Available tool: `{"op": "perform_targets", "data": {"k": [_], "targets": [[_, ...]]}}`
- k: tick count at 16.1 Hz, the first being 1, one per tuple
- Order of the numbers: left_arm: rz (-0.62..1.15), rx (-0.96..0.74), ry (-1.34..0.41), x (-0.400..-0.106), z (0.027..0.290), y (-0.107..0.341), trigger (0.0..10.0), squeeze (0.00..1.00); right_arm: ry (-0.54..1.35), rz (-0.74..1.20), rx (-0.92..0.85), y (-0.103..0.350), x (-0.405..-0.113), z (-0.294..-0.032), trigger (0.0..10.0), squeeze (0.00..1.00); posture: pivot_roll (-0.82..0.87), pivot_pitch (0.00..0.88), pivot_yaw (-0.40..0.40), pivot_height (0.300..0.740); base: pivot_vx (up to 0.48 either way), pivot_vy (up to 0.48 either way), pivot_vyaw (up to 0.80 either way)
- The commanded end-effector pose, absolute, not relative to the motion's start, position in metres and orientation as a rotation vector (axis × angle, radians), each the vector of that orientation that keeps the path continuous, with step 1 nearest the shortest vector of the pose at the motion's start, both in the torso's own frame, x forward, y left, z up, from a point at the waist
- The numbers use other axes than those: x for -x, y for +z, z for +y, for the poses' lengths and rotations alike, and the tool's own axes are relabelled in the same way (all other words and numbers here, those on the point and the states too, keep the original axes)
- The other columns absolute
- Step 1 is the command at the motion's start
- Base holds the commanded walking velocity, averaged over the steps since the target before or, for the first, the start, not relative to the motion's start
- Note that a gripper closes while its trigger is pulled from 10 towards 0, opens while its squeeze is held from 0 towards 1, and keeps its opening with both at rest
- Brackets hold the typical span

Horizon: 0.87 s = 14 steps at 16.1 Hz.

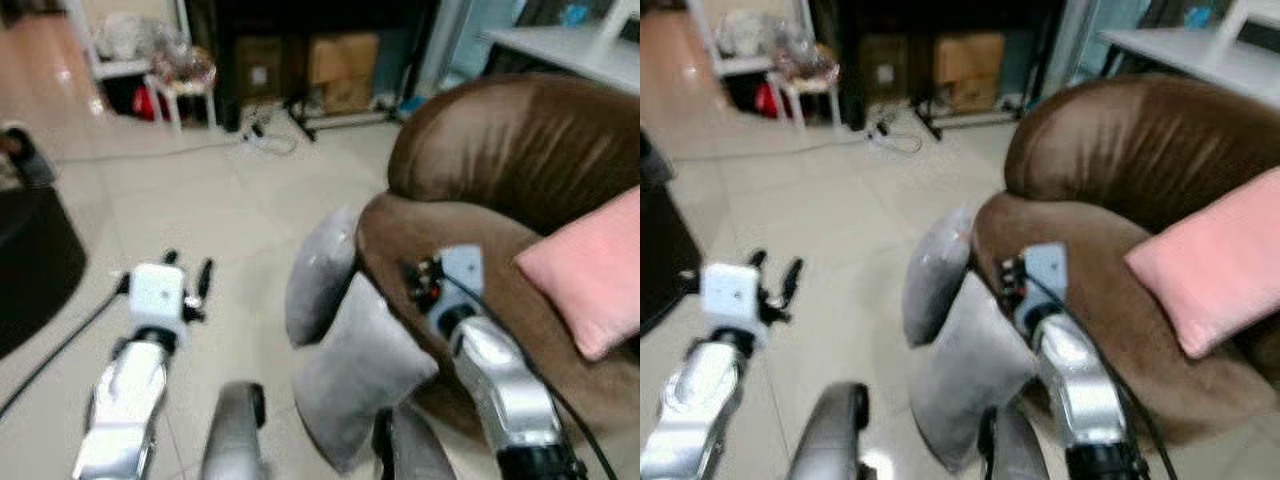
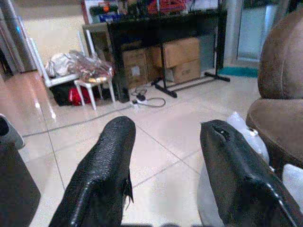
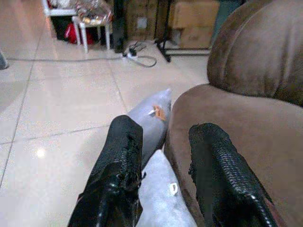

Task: Move the pillow to the sofa from floor

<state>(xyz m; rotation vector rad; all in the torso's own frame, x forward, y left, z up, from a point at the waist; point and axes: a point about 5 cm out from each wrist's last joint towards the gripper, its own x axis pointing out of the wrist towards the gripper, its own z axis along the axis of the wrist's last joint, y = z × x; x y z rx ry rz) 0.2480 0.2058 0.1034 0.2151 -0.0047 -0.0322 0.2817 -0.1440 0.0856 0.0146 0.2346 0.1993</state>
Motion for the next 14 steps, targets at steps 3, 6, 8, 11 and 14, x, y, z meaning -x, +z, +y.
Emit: {"op": "perform_targets", "data": {"k": [3,6,8,11,14], "targets": [[-0.04,-0.204,-0.059,-0.2499,0.1985,0.1097,10.0,0.0,0.173,0.217,0.021,0.0912,-0.2846,-0.1542,10.0,0.0,-0.05,0.0,-0.063,0.529,0.0,0.0,0.0],[-0.04,-0.196,-0.061,-0.2496,0.1979,0.1095,10.0,0.0,0.182,0.225,0.032,0.0904,-0.2847,-0.153,10.0,0.0,-0.05,0.0,-0.065,0.529,0.259,0.0,0.0],[-0.039,-0.192,-0.06,-0.2493,0.1976,0.1093,10.0,0.0,0.184,0.228,0.032,0.0898,-0.2848,-0.1527,10.0,0.0,-0.05,0.0,-0.068,0.529,0.294,0.0,0.0],[-0.039,-0.189,-0.06,-0.2489,0.1978,0.1093,10.0,0.0,0.152,0.22,0.057,0.0913,-0.2873,-0.1556,10.0,0.0,-0.04,0.0,-0.068,0.529,0.311,0.0,0.0],[-0.041,-0.188,-0.063,-0.2495,0.1974,0.1096,10.0,0.0,0.148,0.219,0.052,0.0917,-0.2878,-0.1563,10.0,0.0,-0.05,0.0,-0.065,0.529,0.319,0.0,0.71]]}}
